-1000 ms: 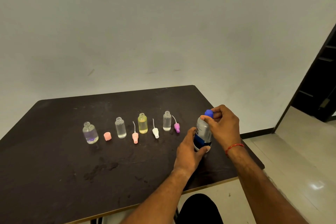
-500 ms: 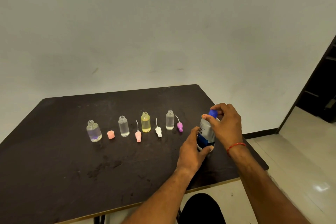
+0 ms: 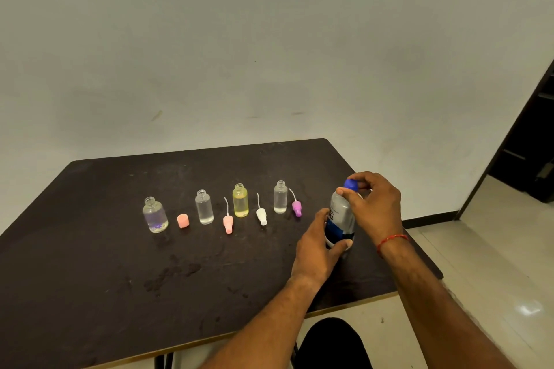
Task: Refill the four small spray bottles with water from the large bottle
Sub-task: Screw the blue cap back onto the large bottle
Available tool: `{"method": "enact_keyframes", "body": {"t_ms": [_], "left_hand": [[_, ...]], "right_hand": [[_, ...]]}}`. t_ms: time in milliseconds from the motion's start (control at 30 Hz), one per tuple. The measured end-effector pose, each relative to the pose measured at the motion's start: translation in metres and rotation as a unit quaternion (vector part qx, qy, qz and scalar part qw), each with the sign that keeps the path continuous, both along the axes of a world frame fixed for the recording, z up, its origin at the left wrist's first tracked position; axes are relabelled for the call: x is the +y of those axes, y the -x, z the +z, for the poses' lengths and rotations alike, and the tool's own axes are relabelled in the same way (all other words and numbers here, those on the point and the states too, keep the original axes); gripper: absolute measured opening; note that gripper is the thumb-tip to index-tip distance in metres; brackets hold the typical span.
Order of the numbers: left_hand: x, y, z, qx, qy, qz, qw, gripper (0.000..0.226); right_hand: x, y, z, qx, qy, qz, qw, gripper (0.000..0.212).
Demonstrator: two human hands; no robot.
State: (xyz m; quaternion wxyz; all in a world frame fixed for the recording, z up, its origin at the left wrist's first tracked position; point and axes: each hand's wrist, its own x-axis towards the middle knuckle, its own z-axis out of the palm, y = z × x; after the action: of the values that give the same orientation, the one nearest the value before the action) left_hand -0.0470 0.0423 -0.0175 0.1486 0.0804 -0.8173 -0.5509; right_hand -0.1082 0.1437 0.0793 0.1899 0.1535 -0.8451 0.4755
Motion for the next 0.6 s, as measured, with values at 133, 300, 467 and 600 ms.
{"method": "enact_keyframes", "body": {"t_ms": [133,300,467,600], "left_hand": [[0.0,-0.0007,0.0,-0.003,0.003,-0.003,1.0,0.067],[-0.0011,0.001,-0.0037,-0.004,0.005,-0.006,1.0,0.069],[-0.0014,0.0014,-0.0036,-0.003,0.002,-0.004,1.0,0.068],[-0.0008,0.0011,-0.0029,-0.002,0.003,-0.005,1.0,0.07]], "right_hand": [[0.004,-0.0021,0.002,-0.018,0.004,0.014,1.0,0.042],[0.0086,-0.0006,-0.0019,-0.027,0.007,0.048,0.998,0.033],[0.0014,0.0022,-0.0009,-0.012,0.015,0.011,1.0,0.026],[0.0022,-0.0005,-0.0005,-0.014,0.0,0.021,1.0,0.042]]}}
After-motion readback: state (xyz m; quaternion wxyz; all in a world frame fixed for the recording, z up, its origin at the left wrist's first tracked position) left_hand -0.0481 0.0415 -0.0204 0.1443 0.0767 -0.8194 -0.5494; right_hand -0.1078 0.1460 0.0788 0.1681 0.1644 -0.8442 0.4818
